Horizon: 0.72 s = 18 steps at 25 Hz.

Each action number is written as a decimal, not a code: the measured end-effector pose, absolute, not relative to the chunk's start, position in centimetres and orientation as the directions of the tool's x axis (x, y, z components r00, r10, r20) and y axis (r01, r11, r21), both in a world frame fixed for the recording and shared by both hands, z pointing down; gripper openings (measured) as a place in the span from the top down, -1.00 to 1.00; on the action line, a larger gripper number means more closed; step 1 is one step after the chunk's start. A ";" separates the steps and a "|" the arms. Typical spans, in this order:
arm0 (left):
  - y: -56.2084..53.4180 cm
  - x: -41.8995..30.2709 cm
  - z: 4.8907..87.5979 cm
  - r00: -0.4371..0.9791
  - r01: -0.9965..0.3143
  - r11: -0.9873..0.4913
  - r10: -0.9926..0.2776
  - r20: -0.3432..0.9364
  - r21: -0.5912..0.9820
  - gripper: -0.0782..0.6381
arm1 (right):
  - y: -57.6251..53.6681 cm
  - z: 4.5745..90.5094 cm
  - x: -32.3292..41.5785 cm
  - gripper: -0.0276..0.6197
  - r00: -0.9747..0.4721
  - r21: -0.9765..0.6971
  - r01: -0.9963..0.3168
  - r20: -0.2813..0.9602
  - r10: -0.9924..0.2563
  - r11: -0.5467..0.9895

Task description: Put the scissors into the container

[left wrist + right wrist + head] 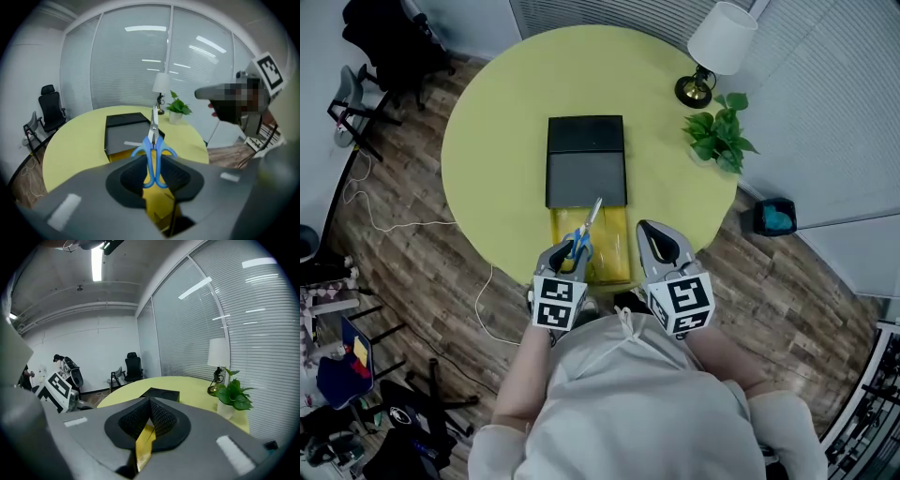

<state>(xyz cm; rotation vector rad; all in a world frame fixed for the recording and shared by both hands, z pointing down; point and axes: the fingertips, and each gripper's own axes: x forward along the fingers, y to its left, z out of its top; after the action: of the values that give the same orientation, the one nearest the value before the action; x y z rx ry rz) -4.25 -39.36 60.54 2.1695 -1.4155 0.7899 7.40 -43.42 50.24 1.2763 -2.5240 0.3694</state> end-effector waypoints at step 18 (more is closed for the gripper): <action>-37.6 -1.6 72.1 0.167 -0.783 -0.621 -0.228 0.959 -0.012 0.52 | -44.7 50.8 11.6 0.91 -0.522 -0.099 -0.843 0.384 -0.762 0.528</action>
<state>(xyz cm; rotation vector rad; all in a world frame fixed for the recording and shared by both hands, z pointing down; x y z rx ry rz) -1.59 -37.62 72.11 1.9524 -0.9541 1.4692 11.57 -44.69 50.83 1.3393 -2.4770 0.3961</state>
